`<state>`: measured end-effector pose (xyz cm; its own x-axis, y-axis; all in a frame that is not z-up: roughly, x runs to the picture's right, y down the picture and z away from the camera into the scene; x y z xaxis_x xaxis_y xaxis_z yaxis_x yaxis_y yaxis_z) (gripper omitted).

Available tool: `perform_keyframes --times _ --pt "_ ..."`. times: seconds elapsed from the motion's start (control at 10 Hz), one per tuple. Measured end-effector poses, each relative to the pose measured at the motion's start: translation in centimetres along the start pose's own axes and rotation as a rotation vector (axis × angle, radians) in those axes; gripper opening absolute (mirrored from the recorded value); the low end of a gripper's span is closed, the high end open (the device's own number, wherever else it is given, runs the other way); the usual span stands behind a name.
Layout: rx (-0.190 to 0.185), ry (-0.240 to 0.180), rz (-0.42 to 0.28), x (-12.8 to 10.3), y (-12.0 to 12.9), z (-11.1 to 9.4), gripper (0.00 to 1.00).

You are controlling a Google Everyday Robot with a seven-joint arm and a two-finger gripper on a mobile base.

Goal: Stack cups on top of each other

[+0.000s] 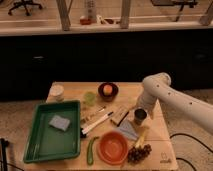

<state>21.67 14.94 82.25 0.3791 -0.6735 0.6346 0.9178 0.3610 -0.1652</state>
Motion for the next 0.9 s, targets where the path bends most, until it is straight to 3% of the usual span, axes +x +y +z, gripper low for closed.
perform_keyframes --times 0.6,0.9 --pt "0.021 -0.036 0.081 -0.86 0.43 -0.01 0.79" --pt "0.022 -0.04 0.104 -0.8 0.41 0.23 0.52"
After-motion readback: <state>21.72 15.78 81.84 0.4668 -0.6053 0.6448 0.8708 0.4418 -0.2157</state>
